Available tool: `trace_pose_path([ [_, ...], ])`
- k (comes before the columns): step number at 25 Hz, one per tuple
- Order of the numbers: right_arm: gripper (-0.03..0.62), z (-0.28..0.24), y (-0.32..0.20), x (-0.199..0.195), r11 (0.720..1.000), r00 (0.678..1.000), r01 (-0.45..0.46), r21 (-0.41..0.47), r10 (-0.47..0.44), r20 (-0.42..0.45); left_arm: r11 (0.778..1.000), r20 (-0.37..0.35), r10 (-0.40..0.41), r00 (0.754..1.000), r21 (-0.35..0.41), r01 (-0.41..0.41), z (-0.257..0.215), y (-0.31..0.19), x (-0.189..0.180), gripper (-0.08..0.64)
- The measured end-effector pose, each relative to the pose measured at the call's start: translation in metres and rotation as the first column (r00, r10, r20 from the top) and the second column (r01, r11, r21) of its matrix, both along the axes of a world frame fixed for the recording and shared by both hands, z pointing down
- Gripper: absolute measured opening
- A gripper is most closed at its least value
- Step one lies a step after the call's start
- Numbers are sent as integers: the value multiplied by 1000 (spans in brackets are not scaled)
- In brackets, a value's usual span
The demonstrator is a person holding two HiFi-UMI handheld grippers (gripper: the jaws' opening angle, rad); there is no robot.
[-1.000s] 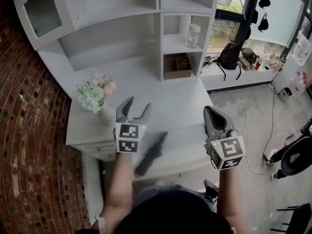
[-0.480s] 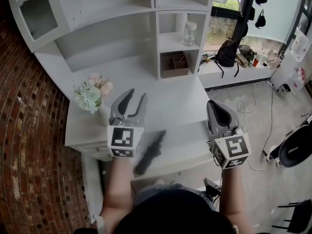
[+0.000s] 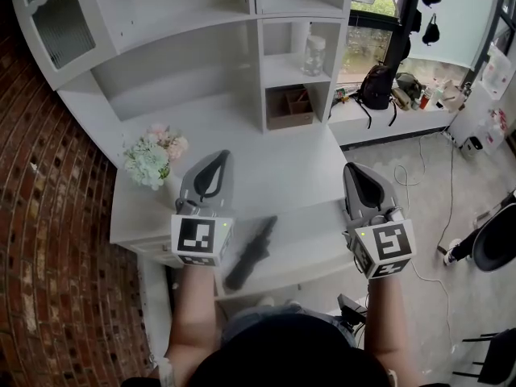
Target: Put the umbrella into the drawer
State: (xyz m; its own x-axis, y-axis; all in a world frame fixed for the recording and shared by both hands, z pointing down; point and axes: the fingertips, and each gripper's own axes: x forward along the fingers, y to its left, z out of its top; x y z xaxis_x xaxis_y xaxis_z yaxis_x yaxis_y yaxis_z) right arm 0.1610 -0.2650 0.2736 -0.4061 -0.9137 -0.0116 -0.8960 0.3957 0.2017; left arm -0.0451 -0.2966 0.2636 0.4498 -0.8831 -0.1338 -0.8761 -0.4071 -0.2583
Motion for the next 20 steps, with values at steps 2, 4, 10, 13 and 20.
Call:
trace_pose_path([
  [2, 3, 1, 0, 0, 1000, 1000, -4, -2, 4, 4, 1000, -3, 0, 1000, 9, 0, -1, 0, -2, -3],
  [4, 3, 1, 0, -1, 1000, 1000, -5, -4, 5, 9, 1000, -5, -2, 1000, 18, 2, -1, -1, -4, -3],
  [10, 3, 0, -1, 0, 1000, 1000, -7, 0, 7, 10, 999, -17, 17, 1000, 40, -16, -7, 1, -2, -3],
  [13, 3, -1, -1, 0, 1000, 1000, -10, 3, 10, 10, 999, -24, 20, 1000, 41, -19, -8, 1, -2, -3],
  [20, 3, -5, 0, 1, 1000, 1000, -20, 15, 20, 16, 999, -33, 26, 999, 43, -25, -9, 2, -3, -3],
])
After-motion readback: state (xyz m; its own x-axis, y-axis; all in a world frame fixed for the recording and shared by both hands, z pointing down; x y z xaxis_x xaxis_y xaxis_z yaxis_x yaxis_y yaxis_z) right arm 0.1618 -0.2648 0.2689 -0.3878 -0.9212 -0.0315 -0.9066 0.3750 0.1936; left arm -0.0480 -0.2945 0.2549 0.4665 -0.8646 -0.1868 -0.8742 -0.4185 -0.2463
